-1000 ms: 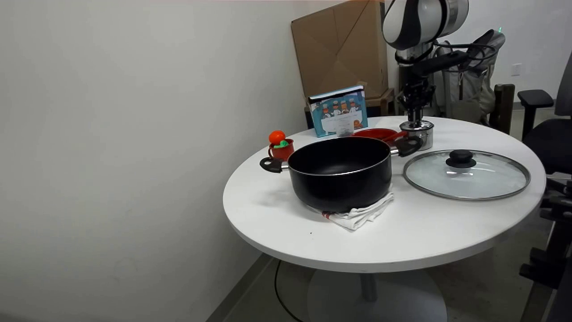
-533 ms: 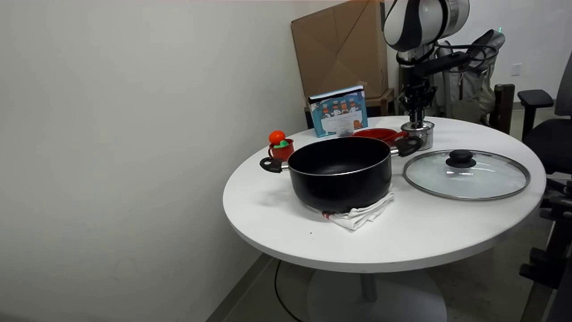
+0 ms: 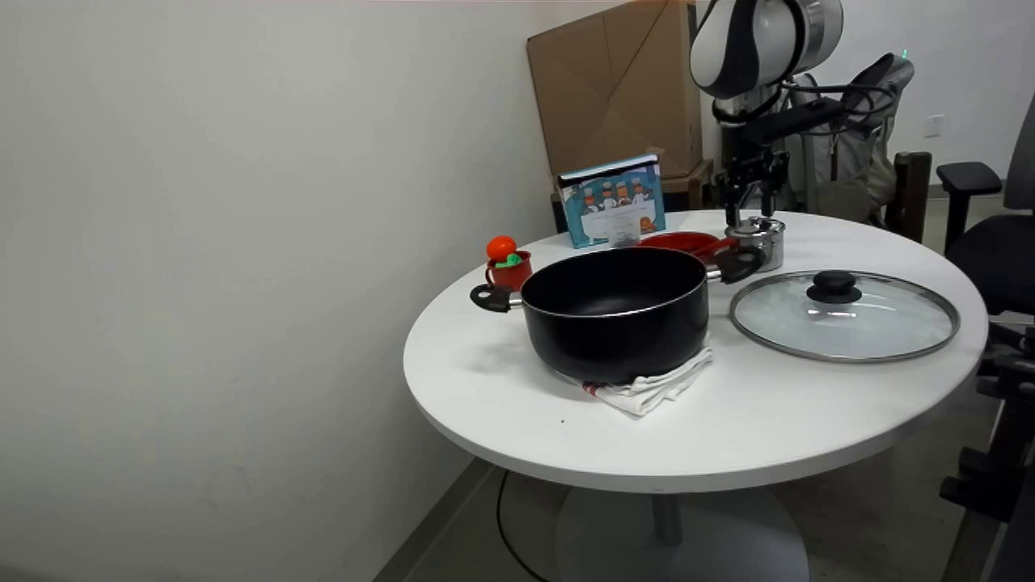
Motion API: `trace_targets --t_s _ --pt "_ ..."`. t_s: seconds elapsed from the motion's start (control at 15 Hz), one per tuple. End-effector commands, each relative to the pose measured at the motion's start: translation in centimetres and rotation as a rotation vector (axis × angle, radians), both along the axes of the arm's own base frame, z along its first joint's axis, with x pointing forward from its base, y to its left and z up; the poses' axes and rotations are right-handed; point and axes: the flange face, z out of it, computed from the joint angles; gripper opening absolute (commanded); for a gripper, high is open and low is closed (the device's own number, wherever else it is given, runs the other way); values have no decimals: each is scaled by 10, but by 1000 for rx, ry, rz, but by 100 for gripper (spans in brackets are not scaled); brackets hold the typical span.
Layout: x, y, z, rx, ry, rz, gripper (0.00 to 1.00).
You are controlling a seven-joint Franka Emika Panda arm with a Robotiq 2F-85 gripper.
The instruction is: Put a spoonful of the things in the red bowl into the small pot, then cover it and then uncover the big pot
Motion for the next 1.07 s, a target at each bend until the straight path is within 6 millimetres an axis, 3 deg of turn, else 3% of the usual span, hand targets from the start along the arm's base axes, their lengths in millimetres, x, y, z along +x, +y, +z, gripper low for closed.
trace_targets --t_s 0.0,0.33,0.6,0.67,0.8,1.0 --pt "2 1 7 -5 -4 -4 99" --pt "-9 2 51 52 22 27 100" --pt "-54 12 111 103 122 158 100" --pt "-21 3 79 80 93 93 100" --pt "-38 7 105 98 105 123 100" --pt "-49 11 112 105 107 133 100"
